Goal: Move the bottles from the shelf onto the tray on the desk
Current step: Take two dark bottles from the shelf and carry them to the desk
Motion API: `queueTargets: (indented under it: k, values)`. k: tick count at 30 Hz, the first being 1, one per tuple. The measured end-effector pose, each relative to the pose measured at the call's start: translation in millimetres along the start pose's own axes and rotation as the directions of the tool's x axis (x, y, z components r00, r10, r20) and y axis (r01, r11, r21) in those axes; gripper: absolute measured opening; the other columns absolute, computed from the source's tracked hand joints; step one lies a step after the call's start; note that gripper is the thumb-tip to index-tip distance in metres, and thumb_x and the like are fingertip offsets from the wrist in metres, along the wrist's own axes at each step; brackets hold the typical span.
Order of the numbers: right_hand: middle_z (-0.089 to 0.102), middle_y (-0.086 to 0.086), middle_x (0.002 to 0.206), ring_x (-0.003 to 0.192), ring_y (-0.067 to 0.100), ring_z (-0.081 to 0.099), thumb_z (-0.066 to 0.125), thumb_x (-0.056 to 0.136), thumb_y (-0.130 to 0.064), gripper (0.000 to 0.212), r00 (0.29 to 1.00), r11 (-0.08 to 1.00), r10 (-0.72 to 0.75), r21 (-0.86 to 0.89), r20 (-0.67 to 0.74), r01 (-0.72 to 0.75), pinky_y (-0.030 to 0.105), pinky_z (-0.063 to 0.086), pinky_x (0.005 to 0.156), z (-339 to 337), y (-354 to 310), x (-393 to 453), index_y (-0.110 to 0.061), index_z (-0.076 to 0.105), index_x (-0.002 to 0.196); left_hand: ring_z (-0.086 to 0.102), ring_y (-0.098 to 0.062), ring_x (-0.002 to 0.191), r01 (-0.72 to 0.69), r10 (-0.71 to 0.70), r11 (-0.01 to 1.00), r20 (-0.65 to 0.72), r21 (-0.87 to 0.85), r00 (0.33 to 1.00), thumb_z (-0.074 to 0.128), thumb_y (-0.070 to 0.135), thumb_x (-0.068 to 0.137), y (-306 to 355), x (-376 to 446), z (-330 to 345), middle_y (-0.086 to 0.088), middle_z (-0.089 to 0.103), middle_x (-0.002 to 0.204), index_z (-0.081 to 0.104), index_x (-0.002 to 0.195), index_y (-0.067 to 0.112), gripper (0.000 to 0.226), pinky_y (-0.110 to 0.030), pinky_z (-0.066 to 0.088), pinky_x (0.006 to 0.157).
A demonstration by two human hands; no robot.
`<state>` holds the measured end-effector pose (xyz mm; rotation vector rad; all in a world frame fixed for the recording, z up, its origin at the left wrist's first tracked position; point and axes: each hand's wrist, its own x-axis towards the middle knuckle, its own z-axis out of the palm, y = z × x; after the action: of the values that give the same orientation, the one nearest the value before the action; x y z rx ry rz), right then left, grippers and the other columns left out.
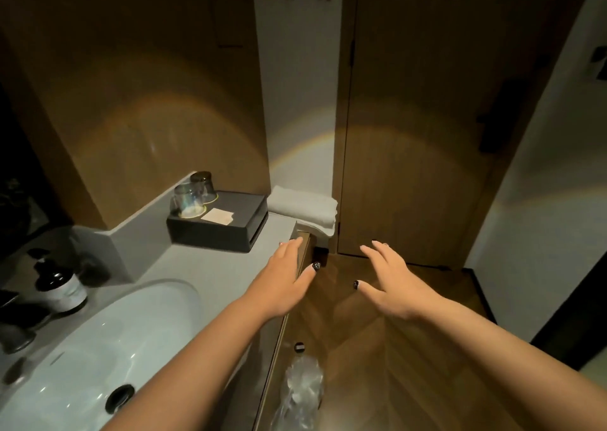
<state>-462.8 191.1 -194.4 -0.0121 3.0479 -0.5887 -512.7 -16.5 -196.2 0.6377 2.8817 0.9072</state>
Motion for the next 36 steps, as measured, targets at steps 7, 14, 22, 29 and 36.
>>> queueTargets:
  k: [7,14,22,29,36]
  values:
    - [0.002,0.006,0.161,0.148,0.026,-0.002,0.043,0.094,-0.049,0.075,0.997,0.98,0.015,-0.201,0.07,-0.001,0.04,0.015,0.119,4,47,96,-0.017,0.008,0.152,0.006,-0.017,0.148,-0.02,0.016,0.999,0.086,0.044,0.996,0.039,0.041,0.098,-8,110,23,0.001,0.011,0.16,0.011,0.152,0.021,0.064,-0.037,0.017,0.119]
    - [0.002,0.006,0.161,0.148,0.027,-0.004,0.041,0.095,-0.048,0.074,0.997,0.973,-0.063,-0.219,0.046,0.072,0.042,0.014,0.118,-26,118,197,-0.016,0.006,0.152,0.001,-0.016,0.148,0.021,-0.024,0.999,0.077,0.036,0.997,0.042,0.04,0.097,-2,228,65,-0.001,0.011,0.16,0.011,0.152,0.018,0.067,-0.037,0.014,0.12]
    - [0.003,0.01,0.161,0.148,0.031,-0.004,0.036,0.096,-0.049,0.073,0.924,0.816,-0.333,-0.433,0.189,0.382,0.043,0.009,0.118,-68,208,303,-0.013,0.006,0.152,0.004,-0.017,0.148,0.287,-0.284,0.955,0.049,-0.078,0.957,0.042,0.039,0.098,-2,328,117,-0.004,0.008,0.161,0.008,0.152,0.017,0.068,-0.034,0.012,0.119]
    - [0.0,0.012,0.16,0.147,0.031,-0.006,0.034,0.096,-0.049,0.074,0.868,0.809,-0.379,-0.341,0.319,0.479,0.042,0.008,0.119,-60,236,405,-0.012,0.003,0.152,0.008,-0.016,0.147,0.438,-0.441,0.89,0.006,-0.126,0.897,0.043,0.039,0.097,-26,388,132,-0.004,0.012,0.16,0.01,0.152,0.017,0.067,-0.035,0.014,0.119]
    - [-0.003,0.012,0.16,0.147,0.03,-0.008,0.036,0.097,-0.046,0.072,0.808,0.793,-0.452,-0.244,0.379,0.558,0.039,0.004,0.119,-28,217,527,-0.014,0.003,0.152,0.03,-0.023,0.141,0.603,-0.635,0.74,-0.013,-0.296,0.773,0.048,0.036,0.096,-91,465,136,-0.007,0.021,0.157,0.015,0.151,0.019,0.067,-0.038,0.026,0.116]
